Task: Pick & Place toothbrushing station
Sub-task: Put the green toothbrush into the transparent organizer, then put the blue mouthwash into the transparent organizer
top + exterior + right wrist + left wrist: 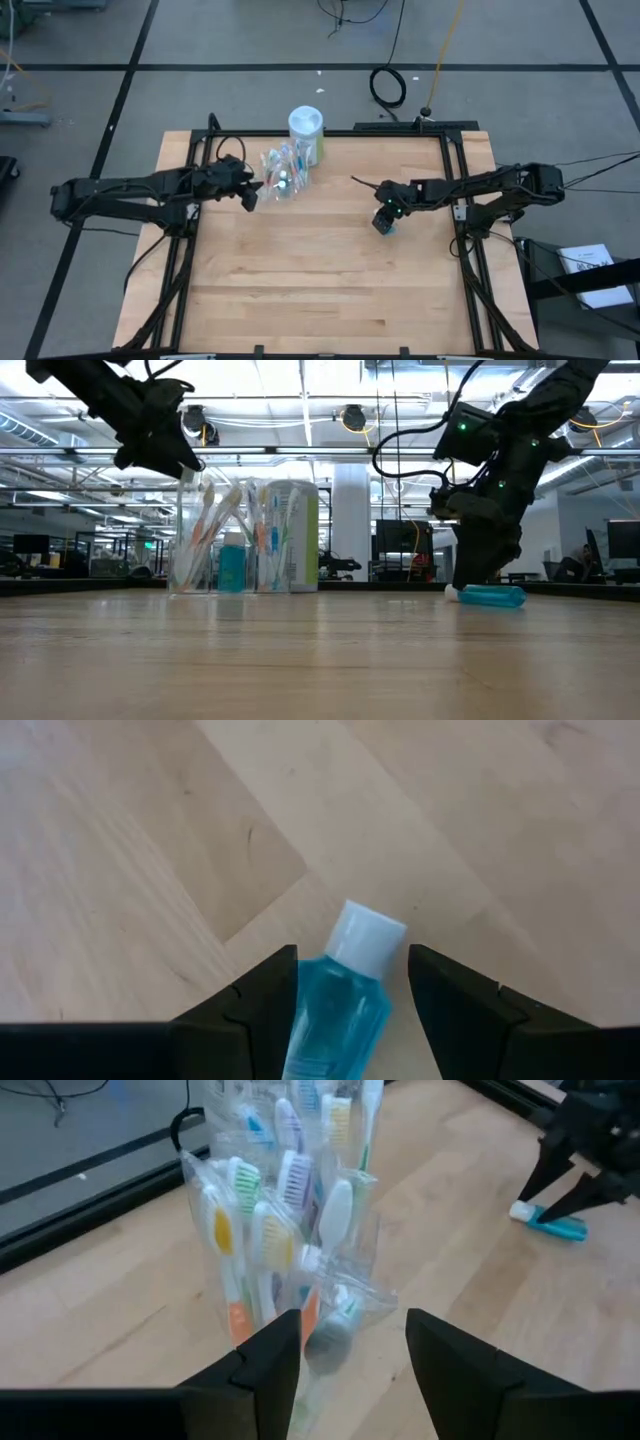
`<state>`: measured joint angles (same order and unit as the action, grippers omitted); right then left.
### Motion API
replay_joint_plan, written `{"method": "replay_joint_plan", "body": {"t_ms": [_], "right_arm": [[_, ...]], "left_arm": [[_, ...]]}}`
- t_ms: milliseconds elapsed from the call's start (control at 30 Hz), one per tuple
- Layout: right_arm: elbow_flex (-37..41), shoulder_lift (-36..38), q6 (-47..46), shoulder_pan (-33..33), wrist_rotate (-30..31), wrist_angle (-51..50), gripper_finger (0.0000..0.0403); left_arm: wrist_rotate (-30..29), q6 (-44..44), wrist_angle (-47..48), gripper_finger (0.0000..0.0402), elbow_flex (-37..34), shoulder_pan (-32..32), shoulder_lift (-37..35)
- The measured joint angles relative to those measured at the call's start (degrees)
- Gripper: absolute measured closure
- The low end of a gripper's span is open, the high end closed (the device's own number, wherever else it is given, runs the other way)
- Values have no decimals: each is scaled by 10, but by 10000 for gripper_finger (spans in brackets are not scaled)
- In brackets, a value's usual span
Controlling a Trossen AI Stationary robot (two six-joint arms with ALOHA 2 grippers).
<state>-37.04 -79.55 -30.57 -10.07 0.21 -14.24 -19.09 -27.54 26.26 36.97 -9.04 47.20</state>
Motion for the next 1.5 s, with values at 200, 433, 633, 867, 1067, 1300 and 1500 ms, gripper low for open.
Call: {"method": "replay_joint_plan", "body": {"t_ms": [200, 433, 633, 867, 1067, 1300, 1500], "right_arm": [[9, -29, 22, 0, 0, 46, 234], [7, -64, 33, -1, 4, 66, 284], [10, -35, 47, 0, -5, 87, 307], [10, -2, 105, 0, -5, 246, 306], [10, 0, 186, 9, -5, 460, 307], [10, 0, 220, 21, -6, 483, 306], [10, 0, 238, 27, -5, 491, 306]], "left_arm": [[2, -6, 2, 213, 0, 1, -5], [9, -7, 1, 213, 0, 1, -5], [35, 0, -14, 213, 0, 1, -5], [138, 62, -126, 213, 0, 3, -4], [137, 72, -155, 213, 1, 15, 6], [82, 32, -17, 213, 1, 14, -17], [28, 21, 85, 213, 1, 13, -50]]}}
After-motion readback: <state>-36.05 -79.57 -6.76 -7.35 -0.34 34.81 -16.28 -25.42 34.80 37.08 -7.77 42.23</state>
